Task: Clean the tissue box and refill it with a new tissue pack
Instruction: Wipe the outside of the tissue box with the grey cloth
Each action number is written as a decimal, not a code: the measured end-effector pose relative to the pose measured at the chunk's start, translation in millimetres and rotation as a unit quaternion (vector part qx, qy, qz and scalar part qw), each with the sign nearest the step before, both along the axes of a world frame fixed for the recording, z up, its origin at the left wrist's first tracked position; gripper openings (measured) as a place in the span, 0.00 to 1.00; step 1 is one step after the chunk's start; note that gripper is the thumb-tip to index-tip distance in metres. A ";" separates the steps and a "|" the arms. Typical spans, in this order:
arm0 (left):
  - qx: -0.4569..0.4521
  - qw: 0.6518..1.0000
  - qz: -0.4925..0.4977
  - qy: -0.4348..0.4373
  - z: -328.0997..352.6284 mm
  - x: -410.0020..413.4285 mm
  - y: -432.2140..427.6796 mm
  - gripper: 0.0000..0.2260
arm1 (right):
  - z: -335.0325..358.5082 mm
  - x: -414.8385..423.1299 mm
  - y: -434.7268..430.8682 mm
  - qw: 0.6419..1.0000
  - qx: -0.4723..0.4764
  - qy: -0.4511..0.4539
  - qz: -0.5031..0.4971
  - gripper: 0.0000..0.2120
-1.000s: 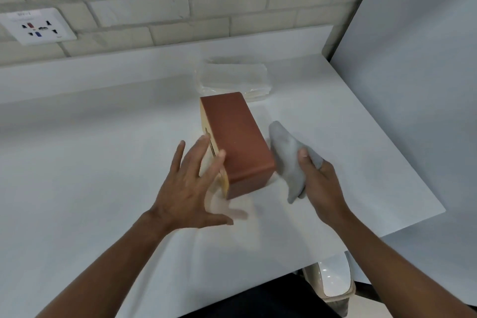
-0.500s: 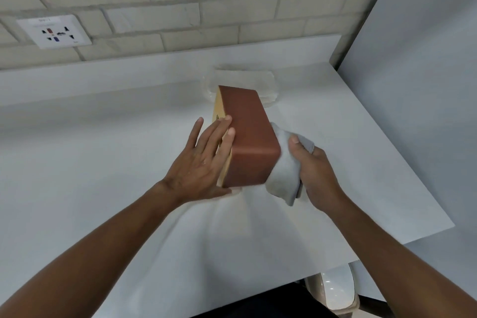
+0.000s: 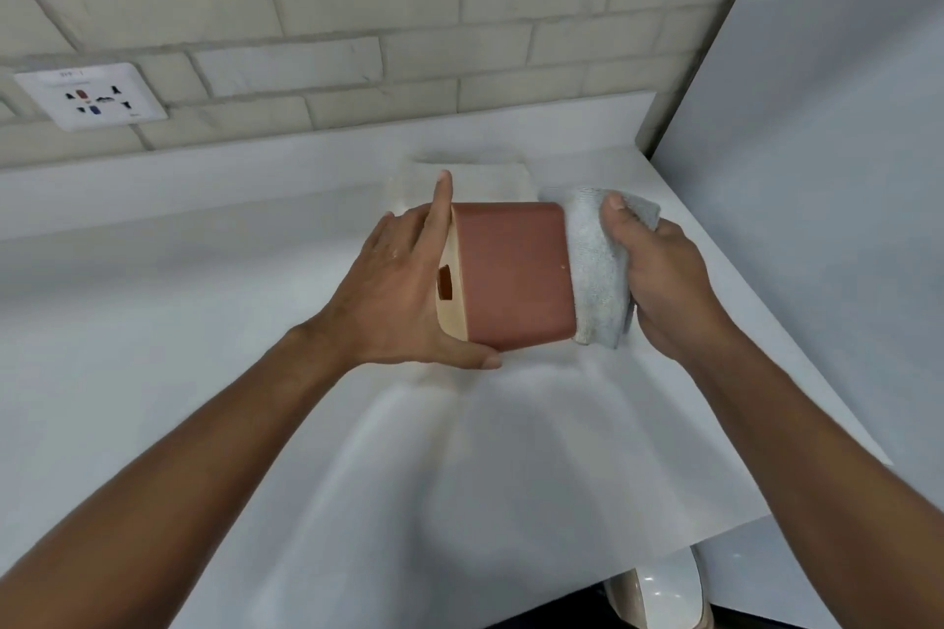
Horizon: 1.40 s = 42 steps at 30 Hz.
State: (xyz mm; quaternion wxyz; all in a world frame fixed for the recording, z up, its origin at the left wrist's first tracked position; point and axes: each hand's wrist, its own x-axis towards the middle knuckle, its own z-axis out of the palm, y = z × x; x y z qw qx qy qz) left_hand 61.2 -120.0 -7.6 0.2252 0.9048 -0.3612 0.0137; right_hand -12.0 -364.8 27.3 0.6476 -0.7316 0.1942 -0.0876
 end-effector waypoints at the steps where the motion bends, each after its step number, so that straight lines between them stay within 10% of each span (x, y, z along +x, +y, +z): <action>1: -0.005 1.000 0.003 0.029 1.3 0.2 0.0 0.74 | 2.5 2.4 2.3 1.000 -0.010 0.001 0.005 0.14; 12: -0.056 0.998 -0.023 0.036 -4.2 -1.6 5.9 0.76 | 17.4 10.4 19.6 0.986 -0.136 0.012 0.090 0.14; 18: -0.074 0.997 -0.008 0.020 -6.4 -3.0 -0.4 0.73 | 10.1 19.2 55.8 0.846 -0.495 -0.080 0.180 0.22; 24: -0.084 0.996 -0.009 0.025 -9.8 -2.2 1.4 0.73 | -1.5 16.5 64.4 0.739 -0.611 -0.152 0.239 0.23; 29: -0.097 0.992 0.012 0.074 -2.9 6.4 2.8 0.72 | -14.2 6.6 44.4 0.831 -0.504 -0.146 0.184 0.22; 34: -0.106 0.992 0.002 0.073 -4.1 12.5 3.4 0.68 | -45.3 -38.7 50.5 0.795 -0.535 -0.210 0.195 0.23; 39: -0.102 0.992 0.001 0.078 -4.3 11.9 4.5 0.67 | -11.7 31.9 32.9 0.958 -0.277 -0.022 0.074 0.18; 42: -0.093 0.993 0.000 0.077 -7.0 7.9 9.3 0.67 | -14.2 44.8 10.3 0.994 -0.089 0.033 -0.051 0.22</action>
